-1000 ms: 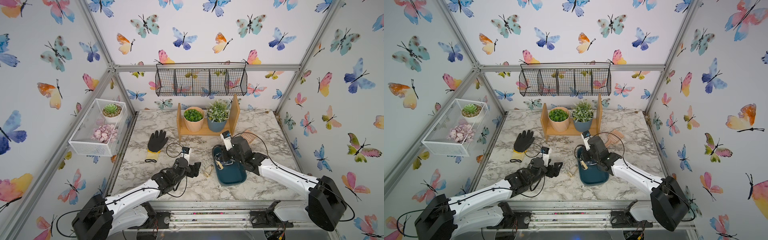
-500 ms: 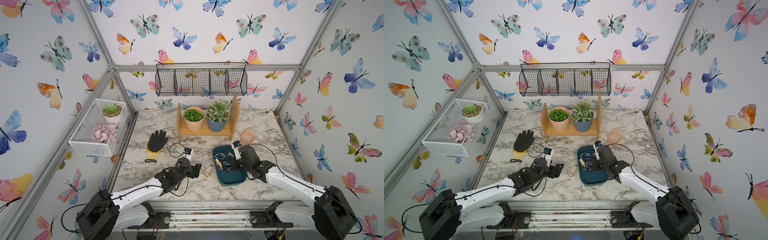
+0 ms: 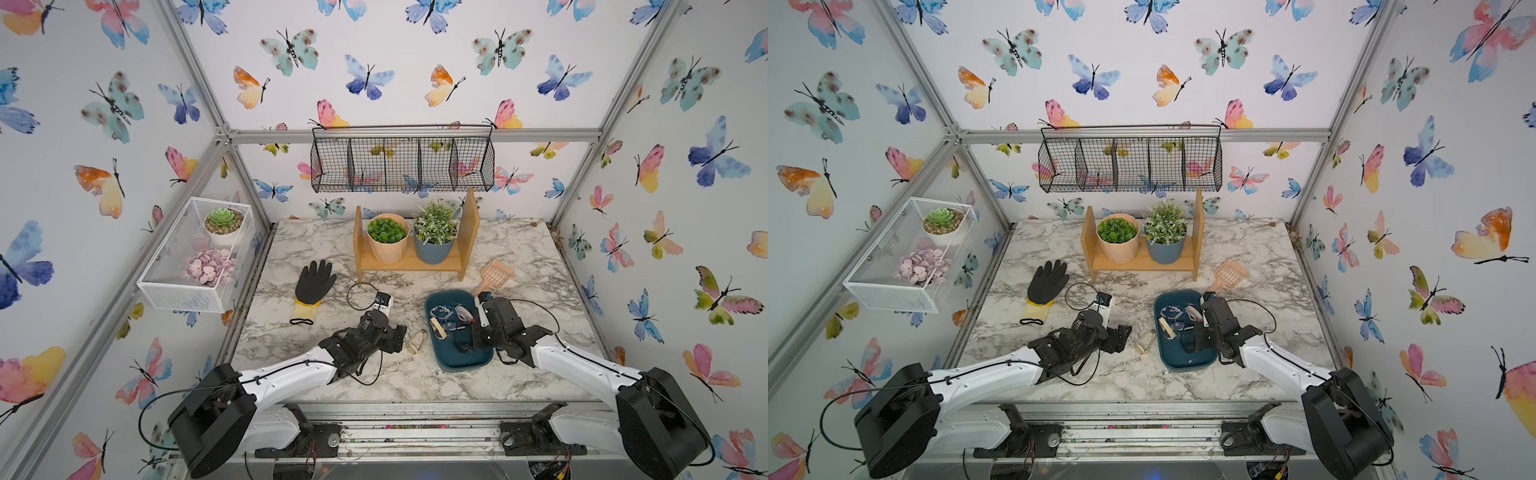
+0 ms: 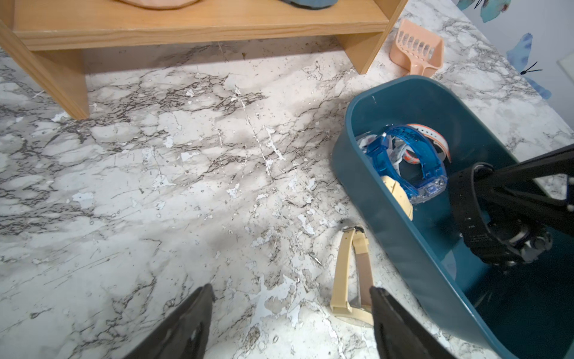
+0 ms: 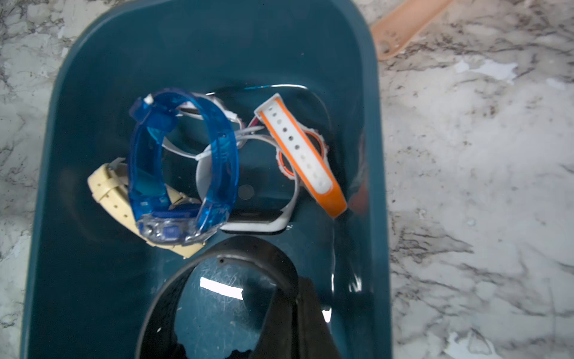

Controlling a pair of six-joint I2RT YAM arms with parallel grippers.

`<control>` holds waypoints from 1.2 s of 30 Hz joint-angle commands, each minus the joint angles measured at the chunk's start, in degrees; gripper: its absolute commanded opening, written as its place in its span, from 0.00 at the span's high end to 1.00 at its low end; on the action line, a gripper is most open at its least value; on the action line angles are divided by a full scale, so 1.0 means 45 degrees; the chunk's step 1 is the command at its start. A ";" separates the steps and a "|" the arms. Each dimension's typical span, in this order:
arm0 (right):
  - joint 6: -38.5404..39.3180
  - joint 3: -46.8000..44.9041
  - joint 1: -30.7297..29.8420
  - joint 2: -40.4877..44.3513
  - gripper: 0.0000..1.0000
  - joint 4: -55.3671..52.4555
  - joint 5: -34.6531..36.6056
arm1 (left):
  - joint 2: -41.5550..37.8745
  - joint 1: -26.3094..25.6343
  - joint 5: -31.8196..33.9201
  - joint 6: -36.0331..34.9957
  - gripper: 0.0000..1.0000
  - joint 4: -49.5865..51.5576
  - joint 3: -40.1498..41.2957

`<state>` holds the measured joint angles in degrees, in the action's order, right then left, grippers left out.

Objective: Put the watch into the storage box
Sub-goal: Place the watch in the storage box.

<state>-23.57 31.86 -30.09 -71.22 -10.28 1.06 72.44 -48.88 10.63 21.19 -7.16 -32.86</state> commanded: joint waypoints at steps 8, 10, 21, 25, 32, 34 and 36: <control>-0.0094 -0.0092 0.0182 -0.0812 0.80 0.0617 -0.0486 | 0.1081 -0.0081 0.0016 -0.0524 0.18 0.0331 -0.0726; -0.0042 0.0009 0.0182 -0.0881 0.75 0.0624 -0.0354 | 0.1156 -0.0087 0.0050 -0.0654 0.18 0.0366 -0.0746; 0.0703 0.0880 0.0182 -0.0138 0.62 0.0594 -0.0321 | 0.2125 -0.0090 -0.1591 -0.1148 0.19 0.0442 -0.1202; 0.0880 0.1460 0.0182 0.0641 0.60 0.0342 -0.0039 | 0.2666 -0.0196 -0.1963 -0.1349 0.20 0.0582 -0.1493; 0.1059 0.1350 0.0182 0.1240 0.58 0.0883 -0.0083 | 0.3484 -0.0251 -0.1817 -0.1398 0.26 0.0840 -0.2066; 0.0992 0.1283 0.0182 0.1146 0.57 0.0899 -0.0221 | 0.3621 -0.0282 -0.1816 -0.1447 0.28 0.0848 -0.2206; 0.0909 0.1261 0.0182 0.1065 0.57 0.0941 -0.0439 | 0.3770 -0.0308 -0.1772 -0.1486 0.29 0.0916 -0.2313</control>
<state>-19.84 37.98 -29.56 -66.08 -6.79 -0.25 88.31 -49.87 3.79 15.49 -4.45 -42.00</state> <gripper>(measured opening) 0.426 0.718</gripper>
